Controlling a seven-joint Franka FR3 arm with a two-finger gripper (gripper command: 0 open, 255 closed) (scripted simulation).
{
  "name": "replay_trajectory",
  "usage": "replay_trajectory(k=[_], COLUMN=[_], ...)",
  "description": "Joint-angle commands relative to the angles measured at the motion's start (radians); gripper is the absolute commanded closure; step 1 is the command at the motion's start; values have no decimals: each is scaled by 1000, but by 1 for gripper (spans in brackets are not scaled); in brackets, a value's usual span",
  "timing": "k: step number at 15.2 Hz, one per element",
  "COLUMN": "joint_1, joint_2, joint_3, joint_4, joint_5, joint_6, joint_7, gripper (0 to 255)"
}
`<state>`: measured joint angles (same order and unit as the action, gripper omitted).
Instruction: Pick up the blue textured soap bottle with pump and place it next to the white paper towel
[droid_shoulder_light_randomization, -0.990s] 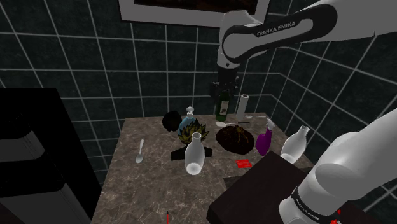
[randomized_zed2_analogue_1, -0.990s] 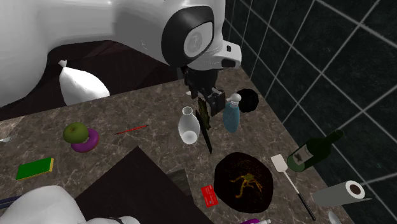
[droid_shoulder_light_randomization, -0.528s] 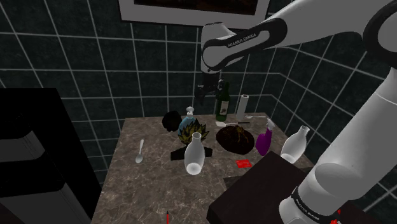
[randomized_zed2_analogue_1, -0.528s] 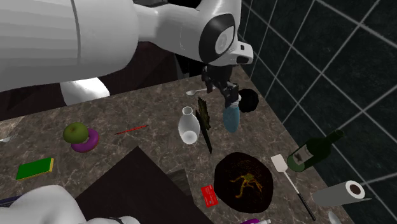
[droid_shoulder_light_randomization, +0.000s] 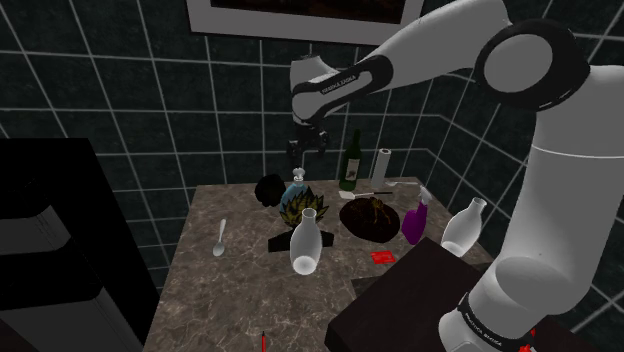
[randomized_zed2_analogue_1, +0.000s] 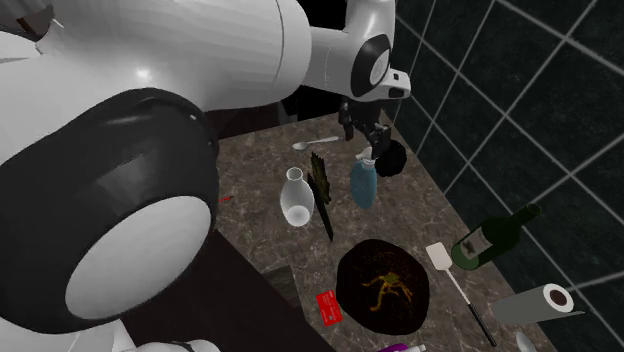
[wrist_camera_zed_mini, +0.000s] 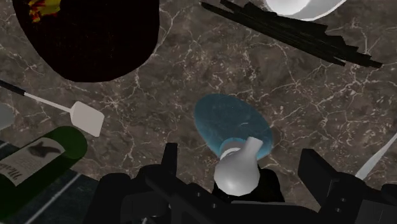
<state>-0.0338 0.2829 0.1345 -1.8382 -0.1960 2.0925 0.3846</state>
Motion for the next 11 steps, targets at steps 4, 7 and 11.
replay_trajectory(k=[4, 7, 11], joint_1=[23, 27, 24], joint_2=[210, 262, 286], joint_3=[-17, -23, -28], joint_4=[232, 271, 254], joint_5=[-42, -51, -57], joint_6=[-24, -11, 30], joint_7=[24, 29, 33], gripper=[0, 0, 0])
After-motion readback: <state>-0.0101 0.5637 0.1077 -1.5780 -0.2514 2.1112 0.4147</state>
